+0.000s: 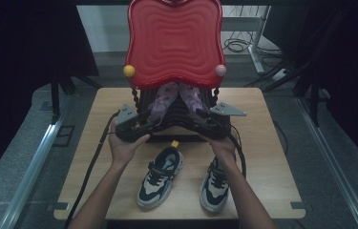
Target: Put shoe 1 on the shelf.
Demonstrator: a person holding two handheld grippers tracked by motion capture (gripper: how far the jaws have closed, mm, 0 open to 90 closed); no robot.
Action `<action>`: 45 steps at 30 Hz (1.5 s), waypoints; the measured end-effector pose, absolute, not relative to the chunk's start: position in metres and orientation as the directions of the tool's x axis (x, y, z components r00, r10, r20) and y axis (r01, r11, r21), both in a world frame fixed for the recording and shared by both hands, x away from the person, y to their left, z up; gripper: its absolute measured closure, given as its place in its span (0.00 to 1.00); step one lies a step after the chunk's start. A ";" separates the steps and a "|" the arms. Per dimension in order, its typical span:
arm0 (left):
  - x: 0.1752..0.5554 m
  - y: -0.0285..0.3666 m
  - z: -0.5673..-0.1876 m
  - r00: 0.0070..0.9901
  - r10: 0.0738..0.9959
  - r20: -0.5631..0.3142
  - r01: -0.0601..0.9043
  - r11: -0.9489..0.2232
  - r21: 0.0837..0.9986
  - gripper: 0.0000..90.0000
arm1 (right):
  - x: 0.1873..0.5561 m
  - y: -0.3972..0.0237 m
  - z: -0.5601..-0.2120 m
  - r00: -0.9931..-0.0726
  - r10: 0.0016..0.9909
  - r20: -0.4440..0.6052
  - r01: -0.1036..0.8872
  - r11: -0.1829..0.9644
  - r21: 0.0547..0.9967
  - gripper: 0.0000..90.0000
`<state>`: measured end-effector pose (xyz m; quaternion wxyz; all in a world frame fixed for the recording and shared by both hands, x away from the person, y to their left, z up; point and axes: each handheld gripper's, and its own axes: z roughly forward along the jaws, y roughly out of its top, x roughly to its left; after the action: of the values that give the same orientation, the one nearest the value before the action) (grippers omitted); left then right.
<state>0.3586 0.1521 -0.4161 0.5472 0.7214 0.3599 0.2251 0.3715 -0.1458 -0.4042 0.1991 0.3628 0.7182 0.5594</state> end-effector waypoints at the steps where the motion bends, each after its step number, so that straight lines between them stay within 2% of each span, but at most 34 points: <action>1: 0.357 0.154 -0.416 0.641 0.764 -0.075 0.276 -0.138 0.951 0.57 | 0.370 -0.146 -0.404 -0.663 0.739 0.118 0.299 0.116 0.947 0.59; 21: 0.326 0.166 -0.420 0.663 0.739 -0.121 0.311 -0.124 0.942 0.56 | 0.336 -0.162 -0.417 -0.711 0.687 0.152 0.313 0.115 0.943 0.57; 41: 0.302 0.179 -0.439 0.666 0.729 -0.159 0.359 -0.127 0.925 0.54 | 0.301 -0.183 -0.434 -0.693 0.704 0.158 0.295 0.076 0.952 0.57; 45: 0.295 0.181 -0.442 0.665 0.730 -0.158 0.362 -0.130 0.923 0.54 | 0.296 -0.185 -0.435 -0.697 0.702 0.145 0.300 0.102 0.948 0.57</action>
<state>0.2954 0.1805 -0.4421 0.5443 0.7323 0.3727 0.1691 0.2961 -0.1852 -0.4355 0.1755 0.3474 0.7213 0.5729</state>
